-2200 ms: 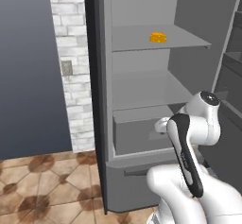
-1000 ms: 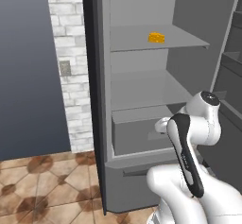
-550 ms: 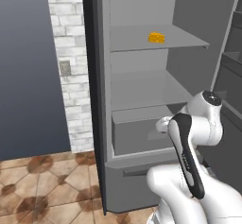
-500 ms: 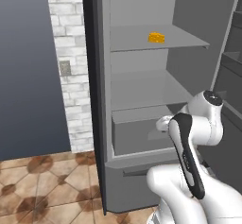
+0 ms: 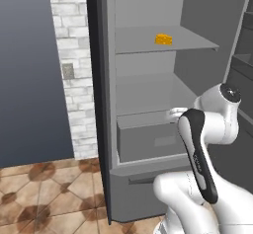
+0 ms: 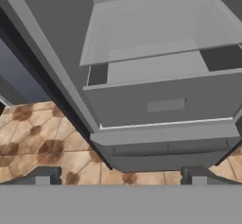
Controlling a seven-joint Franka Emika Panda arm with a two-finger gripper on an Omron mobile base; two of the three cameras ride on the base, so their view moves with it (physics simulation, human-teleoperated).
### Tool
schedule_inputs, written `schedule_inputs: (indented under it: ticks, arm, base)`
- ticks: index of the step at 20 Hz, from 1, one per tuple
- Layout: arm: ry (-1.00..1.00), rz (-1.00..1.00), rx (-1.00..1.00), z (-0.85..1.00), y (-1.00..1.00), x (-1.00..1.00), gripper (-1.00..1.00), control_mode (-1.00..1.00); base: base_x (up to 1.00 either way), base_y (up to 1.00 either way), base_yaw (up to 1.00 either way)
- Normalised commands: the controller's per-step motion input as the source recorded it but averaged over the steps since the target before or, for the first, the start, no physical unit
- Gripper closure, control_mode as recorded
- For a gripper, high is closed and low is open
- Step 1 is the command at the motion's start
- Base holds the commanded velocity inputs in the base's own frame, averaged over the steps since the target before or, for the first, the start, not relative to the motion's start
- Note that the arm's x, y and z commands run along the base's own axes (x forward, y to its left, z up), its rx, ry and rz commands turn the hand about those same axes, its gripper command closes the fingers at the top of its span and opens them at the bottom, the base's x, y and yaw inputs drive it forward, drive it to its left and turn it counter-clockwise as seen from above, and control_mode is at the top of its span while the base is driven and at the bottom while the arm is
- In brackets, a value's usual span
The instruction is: Retrieve the sausage and cheese from the fridge and place them on the cutting board on the counter.
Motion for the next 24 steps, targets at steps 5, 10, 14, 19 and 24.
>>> schedule_inputs:
  ticks: [5, 10, 14, 19, 24]
  arm:
    - [-0.03, 0.0, -0.02, 0.73, -0.05, 0.17, -1.0, -1.0]
    - [0.0, 0.0, -0.08, 0.74, -0.12, 0.15, -1.0, -1.0]
    - [-0.13, 0.1, -0.11, 0.54, -0.26, 0.17, -1.0, -1.0]
    - [-0.09, 0.17, -0.15, 0.46, -0.33, 0.13, -1.0, -1.0]
    - [-0.04, 0.15, -0.09, 0.43, -0.35, 0.18, -1.0, -1.0]
  base:
    - [0.0, 0.0, 0.0]
    - [0.0, 0.0, 0.0]
    - [0.0, 0.0, 0.0]
    - [0.0, 0.0, 0.0]
    - [0.0, 0.0, 0.0]
